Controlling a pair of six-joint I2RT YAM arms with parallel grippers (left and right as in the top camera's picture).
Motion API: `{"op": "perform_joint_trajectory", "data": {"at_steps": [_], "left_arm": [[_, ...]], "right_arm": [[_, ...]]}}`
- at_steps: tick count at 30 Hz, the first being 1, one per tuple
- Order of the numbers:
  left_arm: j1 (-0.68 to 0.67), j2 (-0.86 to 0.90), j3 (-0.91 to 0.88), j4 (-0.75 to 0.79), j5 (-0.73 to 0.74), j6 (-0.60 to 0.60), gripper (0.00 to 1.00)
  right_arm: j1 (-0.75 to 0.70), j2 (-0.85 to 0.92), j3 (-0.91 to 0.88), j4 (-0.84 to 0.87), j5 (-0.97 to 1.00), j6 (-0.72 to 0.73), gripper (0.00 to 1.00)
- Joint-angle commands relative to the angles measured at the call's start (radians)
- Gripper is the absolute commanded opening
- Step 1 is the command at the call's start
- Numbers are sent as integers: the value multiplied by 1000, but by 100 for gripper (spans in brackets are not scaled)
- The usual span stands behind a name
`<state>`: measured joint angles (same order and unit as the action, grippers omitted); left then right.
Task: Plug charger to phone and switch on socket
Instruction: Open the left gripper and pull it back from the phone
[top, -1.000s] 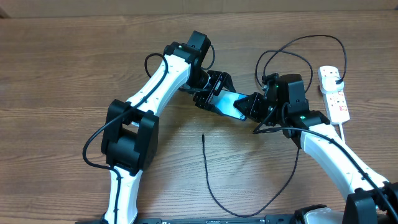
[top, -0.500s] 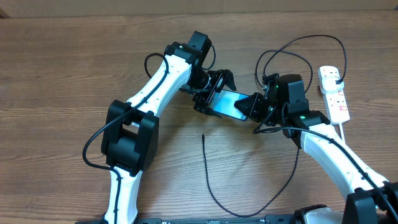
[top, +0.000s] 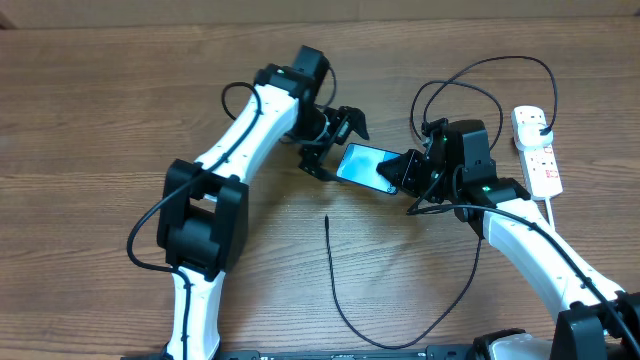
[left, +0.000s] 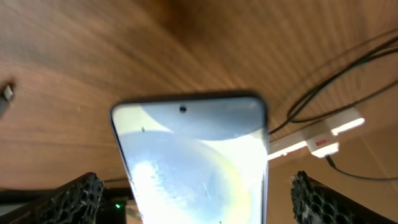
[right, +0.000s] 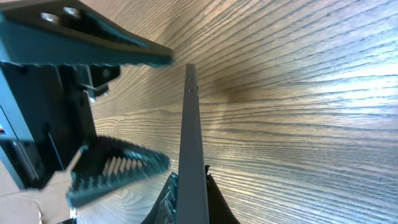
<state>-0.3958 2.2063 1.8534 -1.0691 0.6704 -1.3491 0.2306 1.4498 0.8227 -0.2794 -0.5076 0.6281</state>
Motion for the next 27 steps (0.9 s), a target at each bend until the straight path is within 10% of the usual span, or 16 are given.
{"op": "perform_joint_trajectory", "data": {"at_steps": [1, 11, 27], "left_arm": [[58, -39, 23, 1, 45, 213, 100], [153, -67, 23, -19, 117, 383, 100], [157, -351, 23, -57, -264, 306, 100]], "right_arm": [[4, -1, 2, 11, 10, -8, 4], [3, -1, 2, 15, 81, 225, 4], [3, -1, 2, 141, 49, 969, 4]]}}
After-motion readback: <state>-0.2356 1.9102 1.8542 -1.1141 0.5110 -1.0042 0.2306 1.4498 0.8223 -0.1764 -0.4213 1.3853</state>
